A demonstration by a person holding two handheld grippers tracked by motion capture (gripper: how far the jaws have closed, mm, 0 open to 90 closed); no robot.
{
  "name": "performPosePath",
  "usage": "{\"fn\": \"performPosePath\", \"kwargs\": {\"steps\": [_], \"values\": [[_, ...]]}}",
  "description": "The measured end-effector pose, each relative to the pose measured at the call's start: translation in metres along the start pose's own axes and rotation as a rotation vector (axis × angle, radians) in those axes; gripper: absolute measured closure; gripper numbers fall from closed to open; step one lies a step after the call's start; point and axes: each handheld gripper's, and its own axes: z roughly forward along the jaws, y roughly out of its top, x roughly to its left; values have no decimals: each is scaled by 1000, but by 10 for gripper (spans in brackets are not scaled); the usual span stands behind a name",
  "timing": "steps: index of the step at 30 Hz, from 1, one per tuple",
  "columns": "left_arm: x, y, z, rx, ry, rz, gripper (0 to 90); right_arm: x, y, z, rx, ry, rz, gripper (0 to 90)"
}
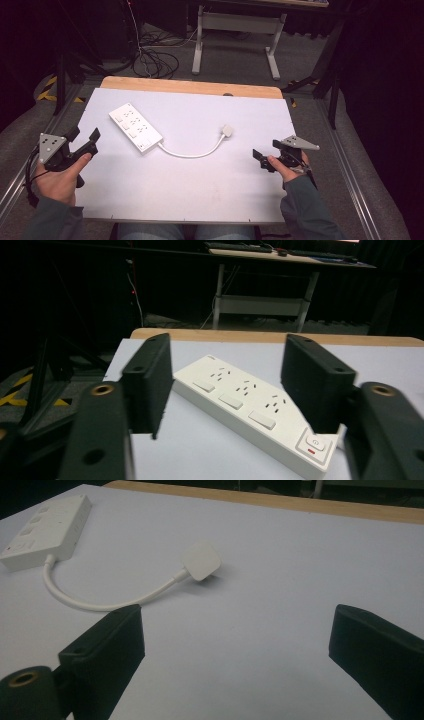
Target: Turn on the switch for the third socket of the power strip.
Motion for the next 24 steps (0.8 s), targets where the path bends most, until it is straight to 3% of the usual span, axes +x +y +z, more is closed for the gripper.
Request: {"fn": "performPosePath", "kwargs": {"steps": [9, 19, 24], "values": [[2, 0, -1, -14, -11, 5, 661, 0, 0, 0, 0, 2, 0, 82], [5, 1, 1, -12, -18, -10, 840, 0, 0, 0, 2, 3, 2, 82], [4, 1, 3, 3, -29, -18, 886, 1, 0, 1, 2, 7, 3, 83]]}}
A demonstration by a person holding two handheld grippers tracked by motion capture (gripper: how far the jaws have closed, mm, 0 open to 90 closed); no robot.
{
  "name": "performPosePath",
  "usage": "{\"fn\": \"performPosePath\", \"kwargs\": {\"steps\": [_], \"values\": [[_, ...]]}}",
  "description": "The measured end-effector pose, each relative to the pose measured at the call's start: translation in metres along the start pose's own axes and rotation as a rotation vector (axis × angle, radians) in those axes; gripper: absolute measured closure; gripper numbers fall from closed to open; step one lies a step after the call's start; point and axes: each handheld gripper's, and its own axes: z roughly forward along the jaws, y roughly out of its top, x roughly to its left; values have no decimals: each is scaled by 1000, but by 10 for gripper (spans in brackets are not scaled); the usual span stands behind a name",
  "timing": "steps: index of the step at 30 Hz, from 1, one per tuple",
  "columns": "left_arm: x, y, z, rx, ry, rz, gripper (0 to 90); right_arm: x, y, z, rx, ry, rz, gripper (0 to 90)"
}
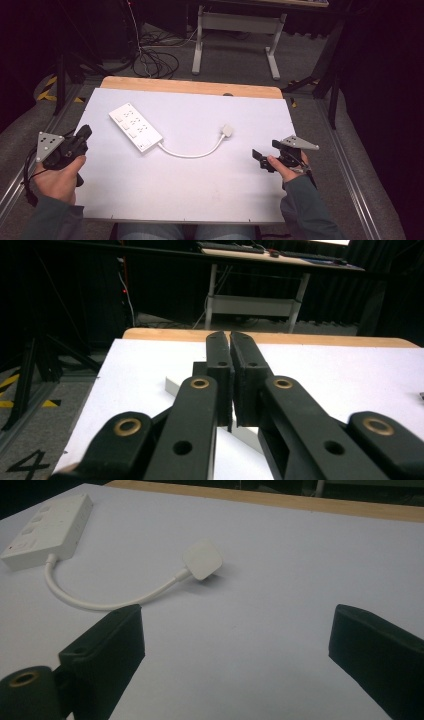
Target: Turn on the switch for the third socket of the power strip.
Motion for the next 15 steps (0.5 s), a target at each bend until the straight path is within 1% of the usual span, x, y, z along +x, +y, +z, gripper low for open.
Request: {"fn": "performPosePath", "kwargs": {"steps": [3, 6, 8, 10, 15], "values": [[0, 1, 1, -6, 2, 5, 899, 0, 0, 0, -1, 4, -1, 85], [0, 1, 5, 5, 8, 21, 900, -1, 0, 0, 1, 1, 2, 85], [-1, 1, 5, 0, 10, 17, 900, 0, 0, 0, 0, 2, 1, 85], [-1, 3, 5, -7, 15, 26, 900, 1, 0, 0, 0, 5, -4, 85], [2, 3, 7, -3, 16, 15, 900, 1, 0, 0, 0, 4, -5, 85]]}}
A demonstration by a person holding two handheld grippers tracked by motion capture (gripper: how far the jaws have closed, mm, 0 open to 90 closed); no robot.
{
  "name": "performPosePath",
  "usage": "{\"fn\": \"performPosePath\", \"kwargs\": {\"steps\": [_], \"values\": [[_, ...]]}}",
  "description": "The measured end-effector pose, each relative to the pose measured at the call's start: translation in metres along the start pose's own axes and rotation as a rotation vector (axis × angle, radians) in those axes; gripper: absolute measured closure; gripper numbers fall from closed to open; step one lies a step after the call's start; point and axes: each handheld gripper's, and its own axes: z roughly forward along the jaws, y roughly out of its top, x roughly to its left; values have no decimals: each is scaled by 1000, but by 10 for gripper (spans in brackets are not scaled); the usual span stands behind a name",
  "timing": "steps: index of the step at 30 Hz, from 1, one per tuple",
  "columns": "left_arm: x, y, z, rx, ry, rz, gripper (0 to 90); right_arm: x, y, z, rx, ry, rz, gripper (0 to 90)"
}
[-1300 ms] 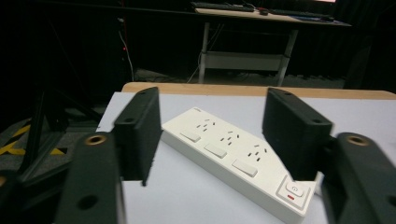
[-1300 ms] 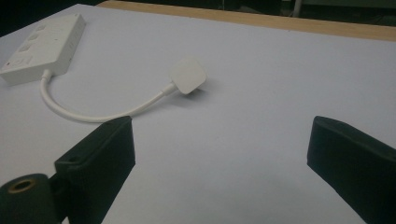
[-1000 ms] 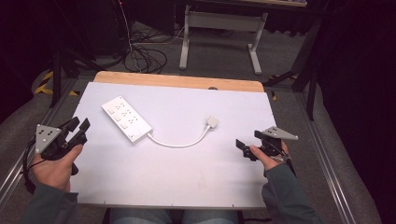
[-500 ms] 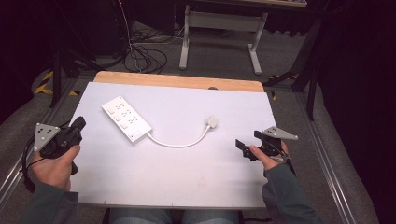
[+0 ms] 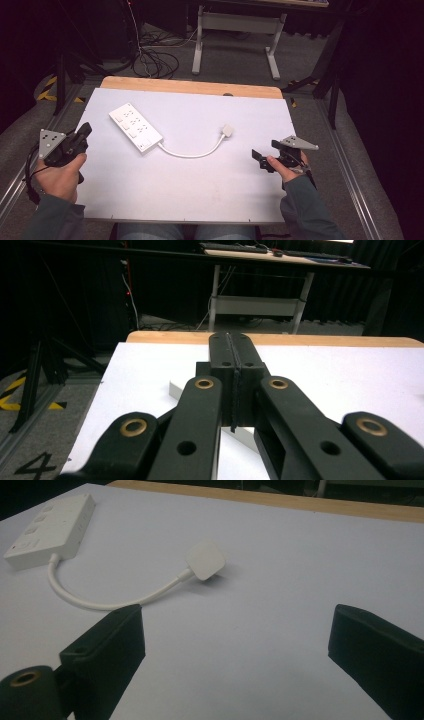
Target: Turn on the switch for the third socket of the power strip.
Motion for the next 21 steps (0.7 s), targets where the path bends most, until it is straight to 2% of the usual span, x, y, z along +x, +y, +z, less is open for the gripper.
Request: {"fn": "performPosePath", "kwargs": {"steps": [4, 9, 21], "values": [[0, 1, 2, 6, -1, -11, 900, -1, 0, 1, 3, 0, 3, 85], [-1, 2, 8, 13, -2, 2, 900, 0, 0, 0, 2, 1, 2, 85], [-1, 5, 24, 33, -9, 3, 900, 0, -1, 1, 3, 2, 5, 85]]}}
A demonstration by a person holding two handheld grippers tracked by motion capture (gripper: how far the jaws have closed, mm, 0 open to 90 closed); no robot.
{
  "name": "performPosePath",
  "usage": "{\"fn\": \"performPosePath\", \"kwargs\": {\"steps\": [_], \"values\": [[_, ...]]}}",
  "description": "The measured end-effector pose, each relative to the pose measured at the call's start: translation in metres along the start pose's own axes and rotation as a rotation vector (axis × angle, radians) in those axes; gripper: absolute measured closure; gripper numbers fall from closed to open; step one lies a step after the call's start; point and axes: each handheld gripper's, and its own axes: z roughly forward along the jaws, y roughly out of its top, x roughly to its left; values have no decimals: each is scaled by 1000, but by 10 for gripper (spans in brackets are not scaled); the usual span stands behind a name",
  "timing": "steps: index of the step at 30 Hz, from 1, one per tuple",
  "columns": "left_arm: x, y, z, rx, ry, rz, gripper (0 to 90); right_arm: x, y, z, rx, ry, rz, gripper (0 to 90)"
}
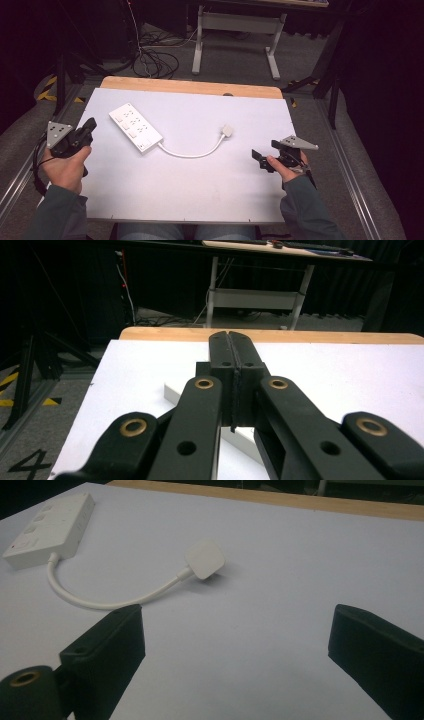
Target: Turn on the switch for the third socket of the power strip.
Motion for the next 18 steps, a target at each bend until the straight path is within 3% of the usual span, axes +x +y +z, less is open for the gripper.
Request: {"fn": "performPosePath", "kwargs": {"steps": [18], "values": [[-2, 4, 28, 40, -22, 34, 900, -1, 0, -1, -2, 1, -2, 86]]}}
